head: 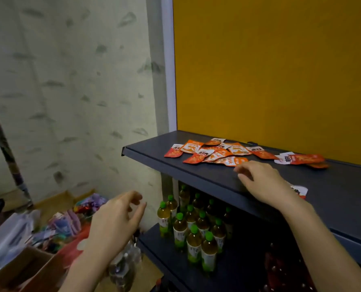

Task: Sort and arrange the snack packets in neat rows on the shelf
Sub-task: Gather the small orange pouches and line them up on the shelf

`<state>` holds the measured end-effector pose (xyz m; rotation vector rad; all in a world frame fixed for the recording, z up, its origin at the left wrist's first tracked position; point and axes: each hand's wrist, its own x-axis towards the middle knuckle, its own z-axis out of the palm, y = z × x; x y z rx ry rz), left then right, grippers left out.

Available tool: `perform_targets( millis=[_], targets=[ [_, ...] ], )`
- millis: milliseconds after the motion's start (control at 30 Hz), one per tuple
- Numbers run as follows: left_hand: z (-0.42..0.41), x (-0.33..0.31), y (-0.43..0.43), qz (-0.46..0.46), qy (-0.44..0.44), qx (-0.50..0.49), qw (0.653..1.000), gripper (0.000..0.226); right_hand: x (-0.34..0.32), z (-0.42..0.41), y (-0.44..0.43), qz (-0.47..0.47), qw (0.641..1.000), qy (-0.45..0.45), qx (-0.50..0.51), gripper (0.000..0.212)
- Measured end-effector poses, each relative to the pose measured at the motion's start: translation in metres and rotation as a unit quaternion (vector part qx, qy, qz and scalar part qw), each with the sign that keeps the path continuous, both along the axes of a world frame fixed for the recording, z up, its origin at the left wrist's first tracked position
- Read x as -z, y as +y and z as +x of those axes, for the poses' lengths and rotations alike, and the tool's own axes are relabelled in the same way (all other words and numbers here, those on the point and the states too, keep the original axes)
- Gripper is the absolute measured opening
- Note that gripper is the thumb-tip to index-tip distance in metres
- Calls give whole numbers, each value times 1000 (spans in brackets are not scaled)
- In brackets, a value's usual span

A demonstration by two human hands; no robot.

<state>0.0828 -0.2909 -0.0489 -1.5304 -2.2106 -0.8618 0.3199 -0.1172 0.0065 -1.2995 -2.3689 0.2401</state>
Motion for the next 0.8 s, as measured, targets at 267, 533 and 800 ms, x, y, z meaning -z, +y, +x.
perform_targets(
  millis=[267,533,800],
  targets=[
    [-39,-21,111,6,4,64,998,19,2,-60,67,-45,991,-71,100,34],
    [-62,-34,213,-35,1,110,993,25,13,-86,90,-87,975,-125,163,42],
    [-85,-40,318,-195,96,97,971,57,11,-84,103,-97,962,-61,249,40]
  ],
)
